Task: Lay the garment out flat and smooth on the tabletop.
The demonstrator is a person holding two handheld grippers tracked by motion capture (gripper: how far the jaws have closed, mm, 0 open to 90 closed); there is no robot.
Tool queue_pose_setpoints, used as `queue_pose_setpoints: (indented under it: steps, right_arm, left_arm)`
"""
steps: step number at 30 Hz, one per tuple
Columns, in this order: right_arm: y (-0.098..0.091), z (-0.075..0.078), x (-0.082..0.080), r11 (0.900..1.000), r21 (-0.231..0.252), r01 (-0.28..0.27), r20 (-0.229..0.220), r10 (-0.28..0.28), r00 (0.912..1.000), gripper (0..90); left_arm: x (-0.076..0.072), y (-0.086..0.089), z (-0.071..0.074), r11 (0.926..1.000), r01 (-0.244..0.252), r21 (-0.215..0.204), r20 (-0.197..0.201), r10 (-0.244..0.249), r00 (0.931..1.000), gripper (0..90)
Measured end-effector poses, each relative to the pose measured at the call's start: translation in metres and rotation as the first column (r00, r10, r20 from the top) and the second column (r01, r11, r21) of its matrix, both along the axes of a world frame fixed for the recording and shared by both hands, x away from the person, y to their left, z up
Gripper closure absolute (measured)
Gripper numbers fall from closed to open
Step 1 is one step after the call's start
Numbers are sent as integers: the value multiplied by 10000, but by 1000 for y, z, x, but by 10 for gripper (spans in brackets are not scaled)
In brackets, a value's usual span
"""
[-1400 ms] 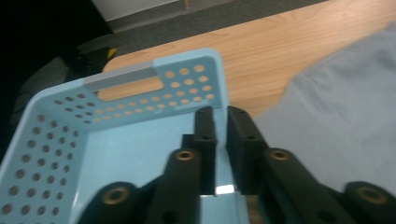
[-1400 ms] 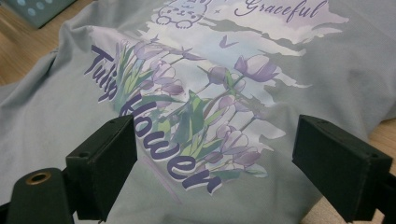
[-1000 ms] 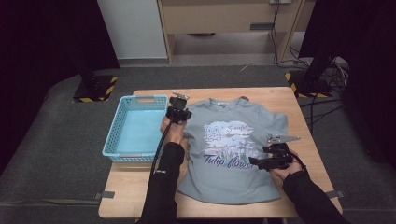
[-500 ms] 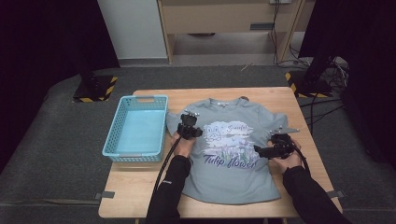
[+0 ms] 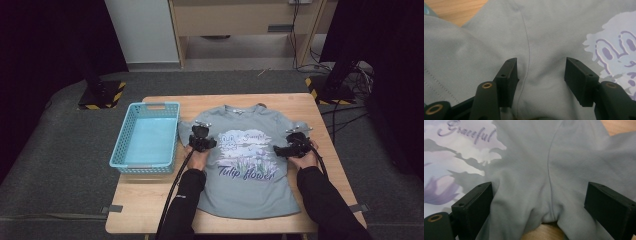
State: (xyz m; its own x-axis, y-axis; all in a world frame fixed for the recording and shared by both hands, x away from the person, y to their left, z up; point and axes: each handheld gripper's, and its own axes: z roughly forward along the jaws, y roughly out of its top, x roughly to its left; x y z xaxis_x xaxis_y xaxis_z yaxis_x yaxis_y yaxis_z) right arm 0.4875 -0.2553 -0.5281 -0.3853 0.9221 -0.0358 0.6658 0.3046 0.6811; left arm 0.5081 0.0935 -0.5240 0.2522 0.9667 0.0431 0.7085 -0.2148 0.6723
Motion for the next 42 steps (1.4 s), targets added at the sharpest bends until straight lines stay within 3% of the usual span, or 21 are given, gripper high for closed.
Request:
queue_pose_setpoints:
  steps: [6,11,15,19,21,24,26,30,33,36,42]
  right_arm:
    - [-6,-4,14,9997,45,227,-296,-226,9993,27]
    - [-13,-6,25,9988,47,479,-292,-478,9984,6]
    - [-22,-6,28,9968,30,804,-298,-803,9963,7]
    - [-23,-4,24,9957,162,914,-313,-909,9954,50]
    - [-18,3,20,9960,417,792,-158,-786,9968,59]
    - [-12,17,13,9913,1238,454,246,-488,9985,65]
    - [-6,27,7,9877,1558,147,508,-228,9984,64]
    - [6,37,-9,9830,1787,-411,727,285,9969,54]
    - [12,39,-20,9724,2126,-960,646,841,9944,58]
    - [17,40,-32,9653,2254,-1315,610,1208,9908,58]
    - [21,41,-55,9554,2396,-1728,624,1624,9847,49]
  left_arm:
    - [1,-1,-2,9992,-285,-265,46,286,9996,434]
    - [-1,-8,-1,9998,-23,-195,67,24,10000,434]
    - [2,-12,-2,9996,12,-284,125,-8,9999,433]
    - [4,-12,1,9996,24,-278,-95,-27,10000,427]
    - [2,-10,5,9984,103,-555,-43,-106,9999,417]
    - [-3,-7,15,9933,388,-1085,162,-373,9992,388]
    - [-10,-7,24,9898,780,-1191,388,-739,9965,355]
    - [-30,-7,40,9845,1483,-938,603,-1431,9879,299]
    - [-50,-3,48,9755,1774,-1299,802,-1680,9825,295]
    - [-68,5,50,9682,2011,-1486,809,-1908,9783,277]
    - [-106,19,48,9653,2390,-1052,896,-2302,9690,210]
